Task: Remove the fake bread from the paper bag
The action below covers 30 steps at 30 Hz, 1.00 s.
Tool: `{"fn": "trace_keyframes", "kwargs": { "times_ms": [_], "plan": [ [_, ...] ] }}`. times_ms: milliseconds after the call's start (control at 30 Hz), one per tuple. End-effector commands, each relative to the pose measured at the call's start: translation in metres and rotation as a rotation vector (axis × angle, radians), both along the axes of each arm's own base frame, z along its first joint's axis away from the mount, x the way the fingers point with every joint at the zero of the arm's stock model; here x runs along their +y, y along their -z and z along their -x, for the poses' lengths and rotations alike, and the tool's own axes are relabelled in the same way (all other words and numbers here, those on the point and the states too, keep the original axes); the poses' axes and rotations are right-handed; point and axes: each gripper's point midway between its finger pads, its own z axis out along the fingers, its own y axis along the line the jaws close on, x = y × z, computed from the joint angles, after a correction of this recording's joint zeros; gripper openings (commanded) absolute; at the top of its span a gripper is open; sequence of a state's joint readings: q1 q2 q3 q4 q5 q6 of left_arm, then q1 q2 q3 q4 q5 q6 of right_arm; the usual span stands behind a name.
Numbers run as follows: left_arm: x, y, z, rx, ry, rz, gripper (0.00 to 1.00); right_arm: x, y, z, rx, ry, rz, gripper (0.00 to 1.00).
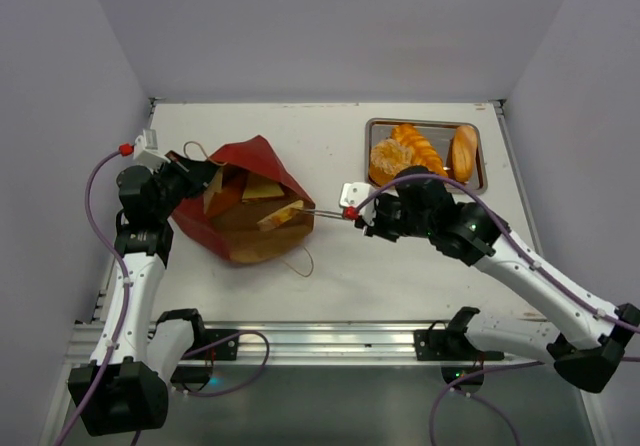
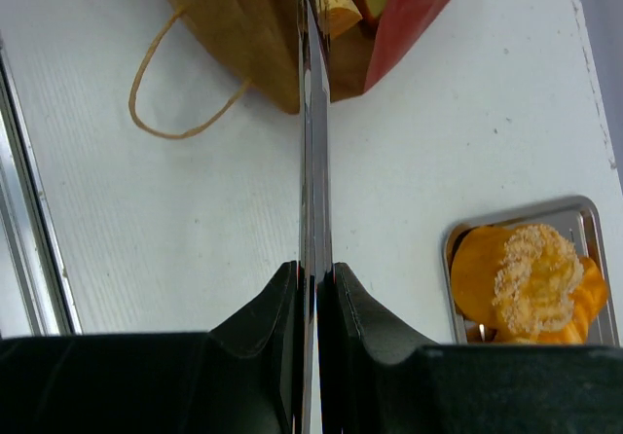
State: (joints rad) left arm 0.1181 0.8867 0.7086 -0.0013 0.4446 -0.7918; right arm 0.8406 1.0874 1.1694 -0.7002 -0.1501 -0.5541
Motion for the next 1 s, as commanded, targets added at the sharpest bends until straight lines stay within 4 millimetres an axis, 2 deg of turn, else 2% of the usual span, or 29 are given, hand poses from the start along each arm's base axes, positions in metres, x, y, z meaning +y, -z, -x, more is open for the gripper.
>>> {"fn": "trace_keyframes", "kwargs": {
  "times_ms": [0,167,267,300,333,400,433,500,533,600,633,667,733,800,833,867,933,967],
  "plan": [
    [0.009,-0.007,-0.003,-0.029,-0.049,-0.004,0.00,-0.018,-0.019,0.016,-0.006,-0.030,-0.054,0.00],
    [0.009,-0.006,-0.004,-0.027,-0.049,-0.006,0.00,-0.048,-0.045,-0.002,-0.035,0.106,-0.142,0.00],
    [0.007,-0.007,-0.003,-0.031,-0.038,-0.008,0.00,-0.063,-0.070,-0.013,-0.074,0.192,-0.195,0.00],
    [0.007,-0.008,-0.003,-0.033,-0.037,-0.014,0.00,-0.069,-0.080,-0.020,-0.094,0.240,-0.217,0.00],
    [0.007,-0.009,-0.003,-0.035,-0.035,-0.015,0.00,-0.084,-0.089,-0.037,-0.119,0.349,-0.246,0.00],
    [0.006,-0.010,-0.001,-0.041,-0.028,-0.020,0.00,-0.100,-0.097,-0.054,-0.140,0.463,-0.275,0.00],
    [0.006,-0.011,0.000,-0.044,-0.025,-0.023,0.00,-0.117,-0.103,-0.069,-0.152,0.561,-0.315,0.00],
    [0.004,-0.012,0.001,-0.051,-0.012,-0.029,0.00,-0.136,-0.099,-0.084,-0.132,0.667,-0.348,0.00],
    [0.002,-0.012,0.002,-0.052,-0.002,-0.031,0.00,-0.159,-0.093,-0.101,-0.093,0.786,-0.388,0.00],
    [0.002,-0.011,0.003,-0.053,0.005,-0.047,0.00,-0.181,-0.085,-0.114,-0.051,0.885,-0.422,0.00],
    [0.002,-0.012,0.004,-0.057,0.009,-0.053,0.00,-0.204,-0.075,-0.126,-0.025,0.972,-0.427,0.00],
    [0.002,-0.010,0.004,-0.055,0.011,-0.056,0.00,-0.211,-0.069,-0.132,-0.012,1.001,-0.430,0.00],
    [0.001,-0.007,0.004,-0.052,0.020,-0.063,0.00,-0.243,-0.057,-0.142,-0.019,1.108,-0.408,0.00],
    [-0.001,-0.004,0.005,-0.051,0.030,-0.065,0.00,-0.261,-0.038,-0.154,-0.003,1.170,-0.359,0.00],
    [-0.001,-0.002,0.005,-0.051,0.031,-0.063,0.00,-0.270,-0.035,-0.160,-0.021,1.187,-0.342,0.00],
    [-0.002,-0.001,0.006,-0.051,0.039,-0.060,0.00,-0.275,-0.024,-0.168,-0.004,1.203,-0.316,0.00],
    [-0.003,0.003,0.006,-0.048,0.045,-0.059,0.00,-0.288,-0.017,-0.179,-0.028,1.229,-0.288,0.00],
    [-0.004,0.003,0.007,-0.052,0.050,-0.056,0.00,-0.291,-0.006,-0.187,-0.013,1.238,-0.264,0.00]
  ]
}}
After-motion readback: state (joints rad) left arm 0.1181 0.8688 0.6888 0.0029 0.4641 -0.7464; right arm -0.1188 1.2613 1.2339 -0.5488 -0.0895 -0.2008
